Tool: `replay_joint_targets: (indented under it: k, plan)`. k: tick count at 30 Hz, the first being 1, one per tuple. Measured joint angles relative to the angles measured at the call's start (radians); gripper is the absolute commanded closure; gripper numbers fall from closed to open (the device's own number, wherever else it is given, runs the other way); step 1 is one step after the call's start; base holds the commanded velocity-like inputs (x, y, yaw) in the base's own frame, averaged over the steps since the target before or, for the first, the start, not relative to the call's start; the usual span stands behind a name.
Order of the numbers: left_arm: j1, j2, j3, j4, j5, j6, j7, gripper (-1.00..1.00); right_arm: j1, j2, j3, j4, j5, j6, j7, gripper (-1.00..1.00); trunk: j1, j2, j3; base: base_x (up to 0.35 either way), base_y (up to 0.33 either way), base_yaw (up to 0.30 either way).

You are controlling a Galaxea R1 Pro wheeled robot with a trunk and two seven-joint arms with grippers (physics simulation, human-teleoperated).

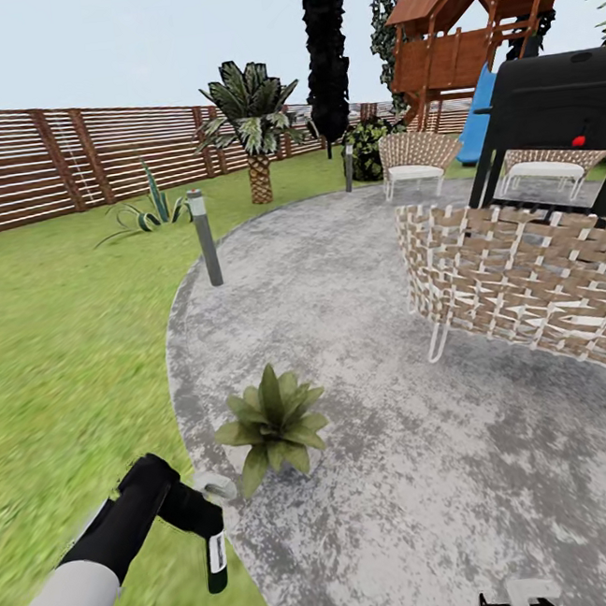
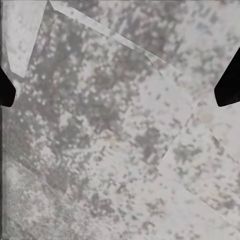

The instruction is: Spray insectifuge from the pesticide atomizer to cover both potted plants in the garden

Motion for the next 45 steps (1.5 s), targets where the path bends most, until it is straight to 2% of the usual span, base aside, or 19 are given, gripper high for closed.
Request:
replay_joint_targets:
  k: [4, 5, 9, 15, 17, 21, 26, 28, 31, 35, 45]
  plan:
    - [-0.001, -0.002, -0.079, -0.001, -0.002, 0.029, -0.001, 1.00, 0.000, 0.000, 0.000, 0.000, -0.001, 0.000, 0.000, -1.00, 0.000, 0.000, 0.000, 0.080, -0.280, 0.000]
    - [-0.003, -0.002, -0.086, -0.001, -0.002, 0.036, -0.001, 1.00, 0.000, 0.000, 0.000, 0.000, -0.001, 0.000, 0.000, -1.00, 0.000, 0.000, 0.000, 0.021, -0.280, 0.000]
    - [-0.028, 0.000, -0.097, -0.001, 0.002, 0.052, -0.002, 1.00, 0.000, 0.000, 0.000, 0.000, -0.001, 0.000, 0.001, -1.00, 0.000, 0.000, 0.000, 0.007, -0.113, 0.000]
    - [-0.101, -0.004, -0.100, 0.014, 0.006, 0.056, -0.005, 1.00, 0.000, 0.001, 0.001, 0.001, -0.001, 0.001, 0.001, -1.00, 0.000, 0.000, 0.000, 0.001, -0.010, -0.004]
    - [-0.107, -0.003, -0.101, 0.016, 0.006, 0.057, -0.009, 1.00, 0.000, 0.001, 0.002, 0.001, 0.000, 0.001, 0.001, -1.00, 0.000, 0.000, 0.000, 0.000, -0.001, -0.112]
    - [-0.110, -0.003, -0.107, 0.019, 0.003, 0.055, -0.078, 1.00, 0.000, 0.001, 0.002, 0.001, 0.000, 0.001, 0.001, -1.00, 0.000, 0.000, 0.000, 0.000, 0.000, -0.234]
    - [-0.104, 0.003, -0.171, 0.021, 0.000, 0.055, -0.121, 1.00, 0.000, 0.000, 0.002, 0.002, 0.001, 0.001, 0.002, -1.00, 0.000, 0.000, 0.000, 0.065, 0.000, -0.084]
    - [-0.101, 0.003, -0.181, 0.021, -0.001, 0.055, -0.123, 1.00, 0.000, -0.001, 0.003, 0.003, 0.003, 0.001, 0.004, -1.00, 0.000, 0.000, 0.000, 0.256, 0.000, -0.010]
    - [-0.099, 0.007, -0.186, 0.028, -0.014, 0.057, -0.124, 1.00, 0.000, -0.004, 0.003, 0.004, 0.004, 0.001, 0.007, -1.00, 0.000, 0.000, 0.000, 0.296, 0.000, -0.002]
    - [-0.095, 0.009, -0.182, 0.034, -0.059, 0.059, -0.125, 1.00, 0.000, -0.004, 0.004, 0.004, 0.005, 0.001, 0.006, -1.00, 0.000, 0.000, 0.000, 0.082, 0.000, 0.000]
    - [-0.091, 0.014, -0.178, 0.038, -0.080, 0.059, -0.126, 1.00, 0.000, -0.003, 0.005, 0.004, 0.006, 0.001, 0.003, -1.00, 0.000, 0.000, 0.000, 0.009, 0.000, 0.000]
